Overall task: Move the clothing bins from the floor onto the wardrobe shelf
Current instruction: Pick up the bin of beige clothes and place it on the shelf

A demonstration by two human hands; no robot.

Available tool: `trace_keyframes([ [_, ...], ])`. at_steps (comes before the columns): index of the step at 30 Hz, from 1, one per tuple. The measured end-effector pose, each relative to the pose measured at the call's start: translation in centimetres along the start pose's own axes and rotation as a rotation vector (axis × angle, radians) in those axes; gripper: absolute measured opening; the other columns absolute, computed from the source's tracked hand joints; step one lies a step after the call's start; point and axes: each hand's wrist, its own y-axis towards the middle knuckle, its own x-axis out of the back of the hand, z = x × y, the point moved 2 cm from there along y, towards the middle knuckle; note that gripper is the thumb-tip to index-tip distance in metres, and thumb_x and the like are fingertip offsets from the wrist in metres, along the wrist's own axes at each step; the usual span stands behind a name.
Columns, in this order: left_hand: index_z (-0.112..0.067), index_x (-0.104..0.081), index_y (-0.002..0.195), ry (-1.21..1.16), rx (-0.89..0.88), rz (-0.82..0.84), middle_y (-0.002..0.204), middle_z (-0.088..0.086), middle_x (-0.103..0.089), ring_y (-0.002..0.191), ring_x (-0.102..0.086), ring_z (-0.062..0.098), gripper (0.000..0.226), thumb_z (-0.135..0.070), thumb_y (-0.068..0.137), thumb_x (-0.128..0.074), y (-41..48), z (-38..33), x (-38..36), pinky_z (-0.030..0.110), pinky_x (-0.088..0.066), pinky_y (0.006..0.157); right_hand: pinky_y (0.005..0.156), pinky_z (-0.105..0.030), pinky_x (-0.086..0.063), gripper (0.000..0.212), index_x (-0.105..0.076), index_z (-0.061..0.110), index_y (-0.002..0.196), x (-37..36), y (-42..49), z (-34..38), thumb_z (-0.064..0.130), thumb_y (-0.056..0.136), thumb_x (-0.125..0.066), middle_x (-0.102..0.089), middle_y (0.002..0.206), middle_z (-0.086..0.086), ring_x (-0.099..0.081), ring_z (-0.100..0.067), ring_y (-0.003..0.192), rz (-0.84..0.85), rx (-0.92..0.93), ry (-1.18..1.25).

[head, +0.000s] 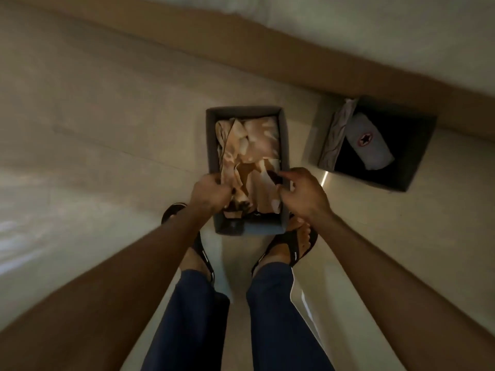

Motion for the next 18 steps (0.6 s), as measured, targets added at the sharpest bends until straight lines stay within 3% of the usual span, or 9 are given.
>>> trace_keyframes([
  [2,-0.021,-0.072,0.101,0.049,-0.030,-0.017,0.091,0.001,-0.069,0.085,-0.065,0.022,0.022,-0.030,0.087,-0.057,0.5,0.7,0.2,0.033,-0.055,0.078,0.080,-0.030,-0.048,0.037,-0.062,0.029,0.125,-0.4,0.9,0.3,0.024,0.091,-0.052,-0.061,0.121,-0.004,-0.059,-0.025,0.104,-0.028,0.000,-0.022],
  [6,-0.027,-0.070,0.108,0.066,-0.067,0.044,0.086,-0.014,-0.066,0.082,-0.064,0.009,0.025,-0.029,0.084,-0.063,-1.6,1.2,1.3,0.018,-0.047,0.065,0.077,-0.032,-0.053,0.033,-0.070,0.020,0.114,0.3,0.0,1.4,0.026,0.090,-0.049,-0.071,0.110,-0.010,-0.065,-0.031,0.097,-0.068,-0.061,-0.036],
  [9,-0.031,-0.064,0.101,0.141,-0.104,0.088,0.090,-0.011,-0.067,0.077,-0.061,0.006,0.018,-0.029,0.083,-0.063,-5.8,0.0,3.4,0.019,-0.047,0.063,0.076,-0.035,-0.055,0.034,-0.072,0.023,0.109,2.3,-3.2,3.0,0.018,0.083,-0.051,-0.073,0.105,-0.010,-0.067,-0.032,0.094,-0.045,-0.137,-0.025],
  [13,-0.027,-0.064,0.115,0.344,-0.146,0.115,0.096,0.004,-0.071,0.084,-0.066,0.025,0.038,-0.034,0.078,-0.061,-13.3,-2.8,6.9,0.034,-0.056,0.072,0.064,-0.032,-0.046,0.022,-0.070,0.020,0.088,5.5,-9.9,5.8,0.011,0.079,-0.052,-0.072,0.093,-0.015,-0.066,-0.038,0.089,-0.001,-0.156,-0.050],
  [18,-0.026,-0.061,0.122,0.471,-0.256,0.168,0.103,0.010,-0.070,0.092,-0.065,0.031,0.038,-0.034,0.085,-0.055,-26.2,-8.5,13.2,0.035,-0.054,0.075,0.068,-0.036,-0.053,0.027,-0.071,0.018,0.102,13.3,-22.4,10.5,0.014,0.086,-0.050,-0.072,0.098,-0.014,-0.066,-0.034,0.090,-0.025,-0.149,-0.027],
])
